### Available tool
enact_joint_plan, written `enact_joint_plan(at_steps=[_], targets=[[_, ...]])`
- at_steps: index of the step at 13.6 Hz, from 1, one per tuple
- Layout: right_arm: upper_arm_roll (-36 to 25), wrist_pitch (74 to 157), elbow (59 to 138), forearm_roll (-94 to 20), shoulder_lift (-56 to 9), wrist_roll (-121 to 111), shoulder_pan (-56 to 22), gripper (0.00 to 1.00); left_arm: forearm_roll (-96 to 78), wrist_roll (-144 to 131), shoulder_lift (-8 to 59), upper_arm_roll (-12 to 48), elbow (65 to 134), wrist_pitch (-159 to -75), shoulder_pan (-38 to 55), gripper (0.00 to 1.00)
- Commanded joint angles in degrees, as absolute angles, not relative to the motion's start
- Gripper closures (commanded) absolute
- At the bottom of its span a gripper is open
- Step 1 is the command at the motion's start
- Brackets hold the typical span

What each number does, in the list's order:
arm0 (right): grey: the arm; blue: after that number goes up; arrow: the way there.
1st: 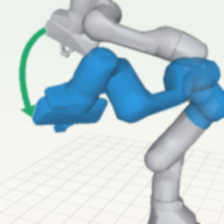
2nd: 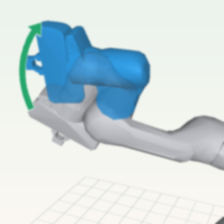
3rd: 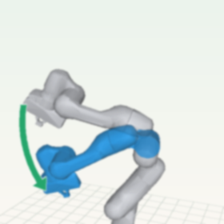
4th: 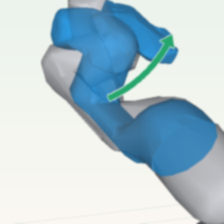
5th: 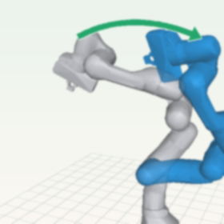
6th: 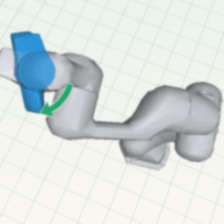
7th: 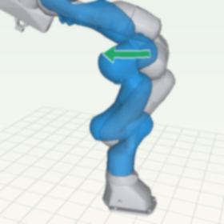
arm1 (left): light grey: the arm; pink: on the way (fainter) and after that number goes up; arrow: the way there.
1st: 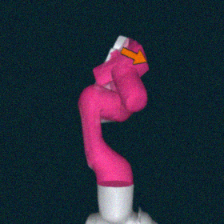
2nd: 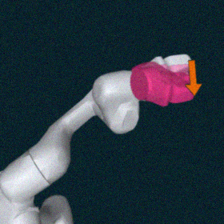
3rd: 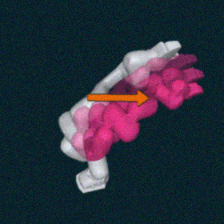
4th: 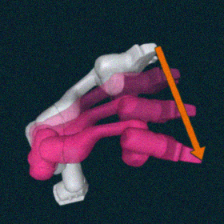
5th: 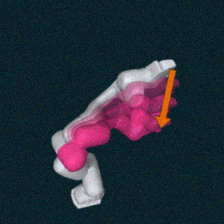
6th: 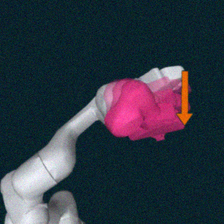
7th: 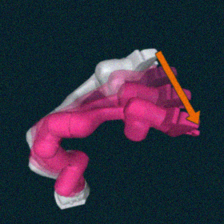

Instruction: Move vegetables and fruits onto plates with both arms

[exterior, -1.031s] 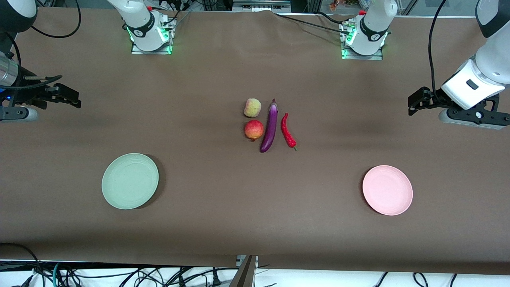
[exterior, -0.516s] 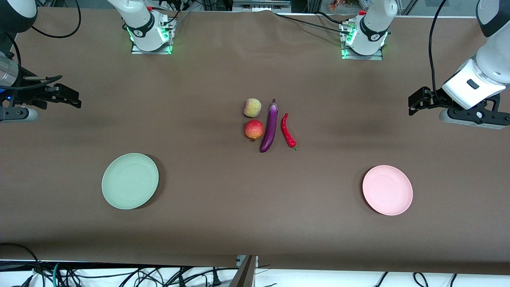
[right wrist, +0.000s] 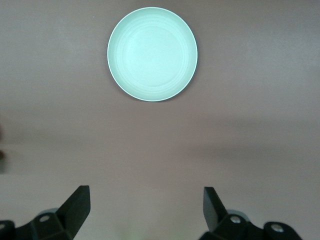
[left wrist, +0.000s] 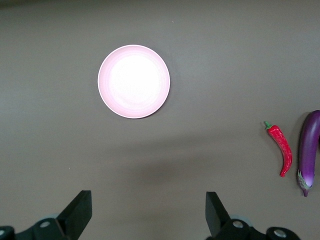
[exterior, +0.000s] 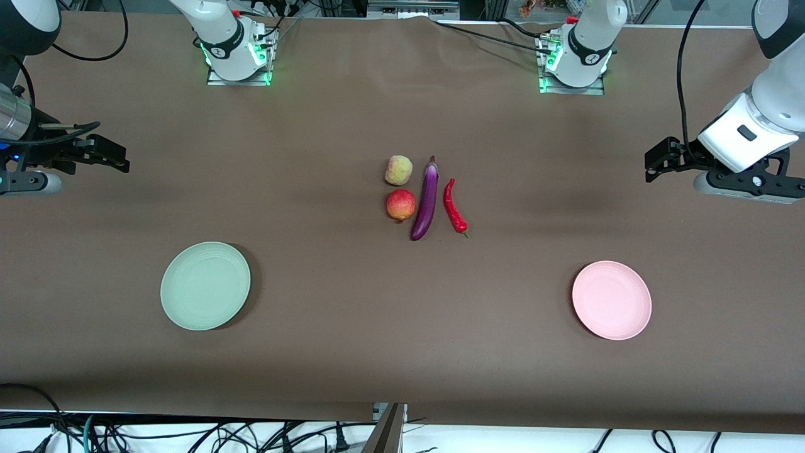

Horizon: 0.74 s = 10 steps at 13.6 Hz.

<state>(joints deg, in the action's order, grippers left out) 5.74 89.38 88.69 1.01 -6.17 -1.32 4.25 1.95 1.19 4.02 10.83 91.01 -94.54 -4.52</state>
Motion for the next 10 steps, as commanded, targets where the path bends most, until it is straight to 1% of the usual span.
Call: enact_joint_plan(at_steps=[1, 7, 9, 10], targets=[[6.06, 90.51, 87.01, 1.14, -7.99, -0.44, 3.78, 0.00, 1.41, 2.02, 4.66, 11.07, 89.47, -93.61, -4.48, 0.00], [6.24, 90.09, 87.10, 1.05, -10.55, -1.14, 2.55, 0.00, 1.06, 1.15, 5.71, 11.77, 90.17, -92.99, -3.52, 0.00], [6.24, 90.09, 87.10, 1.05, -11.07, -1.14, 1.94, 0.00, 0.88, -5.84, 7.81, 13.88, 90.35, -90.19, -2.64, 0.00], [6.24, 90.26, 87.10, 0.97, -11.25, -0.88, 1.15, 0.00, 0.97, -9.46, 9.13, 15.28, 89.83, -90.44, -2.46, 0.00]])
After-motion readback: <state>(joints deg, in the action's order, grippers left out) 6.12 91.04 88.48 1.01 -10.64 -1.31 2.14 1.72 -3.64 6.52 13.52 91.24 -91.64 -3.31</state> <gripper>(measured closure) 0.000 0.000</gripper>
